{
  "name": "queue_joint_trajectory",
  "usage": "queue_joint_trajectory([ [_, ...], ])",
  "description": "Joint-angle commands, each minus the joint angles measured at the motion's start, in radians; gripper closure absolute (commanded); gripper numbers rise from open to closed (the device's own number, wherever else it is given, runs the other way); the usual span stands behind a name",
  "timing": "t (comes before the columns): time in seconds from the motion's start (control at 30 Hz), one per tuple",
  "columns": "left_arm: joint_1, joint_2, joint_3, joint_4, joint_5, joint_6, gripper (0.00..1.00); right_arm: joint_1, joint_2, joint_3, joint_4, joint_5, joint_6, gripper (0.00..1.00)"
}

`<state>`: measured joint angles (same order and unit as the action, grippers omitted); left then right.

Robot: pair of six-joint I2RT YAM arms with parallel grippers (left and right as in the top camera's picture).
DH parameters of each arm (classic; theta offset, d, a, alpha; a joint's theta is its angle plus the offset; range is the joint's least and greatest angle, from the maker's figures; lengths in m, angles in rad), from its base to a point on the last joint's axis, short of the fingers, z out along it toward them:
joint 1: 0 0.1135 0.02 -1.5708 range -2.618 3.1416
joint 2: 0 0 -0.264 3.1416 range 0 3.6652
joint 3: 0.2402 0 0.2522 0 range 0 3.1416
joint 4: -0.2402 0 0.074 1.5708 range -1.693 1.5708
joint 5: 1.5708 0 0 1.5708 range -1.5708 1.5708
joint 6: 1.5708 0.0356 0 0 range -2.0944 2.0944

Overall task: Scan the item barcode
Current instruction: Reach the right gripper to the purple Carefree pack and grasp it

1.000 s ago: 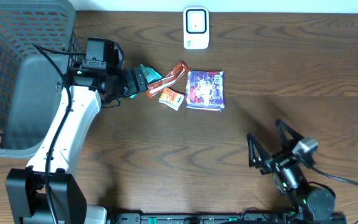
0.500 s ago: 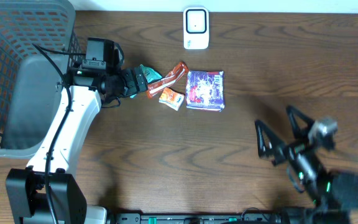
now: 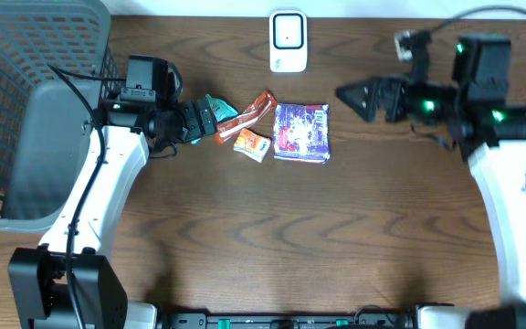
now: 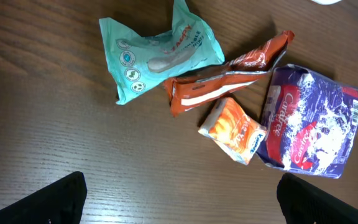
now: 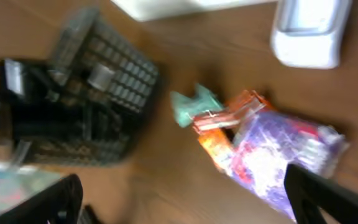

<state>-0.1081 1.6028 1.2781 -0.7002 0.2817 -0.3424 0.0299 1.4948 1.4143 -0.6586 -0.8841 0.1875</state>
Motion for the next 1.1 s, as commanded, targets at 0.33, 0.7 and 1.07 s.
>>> queue_joint_trajectory([
  [0.33,0.003,-0.007,0.002,-0.003,-0.006,0.002,0.02,0.393,0.189,0.038,-0.041,0.811,0.142,0.01],
  [0.7,0.003,-0.008,0.002,-0.002,-0.006,0.002,0.02,0.559,0.276,0.009,0.021,0.953,0.156,0.16],
  [1.07,0.003,-0.008,0.002,-0.002,-0.006,0.002,0.02,0.636,0.453,0.006,0.068,1.196,0.156,0.24],
])
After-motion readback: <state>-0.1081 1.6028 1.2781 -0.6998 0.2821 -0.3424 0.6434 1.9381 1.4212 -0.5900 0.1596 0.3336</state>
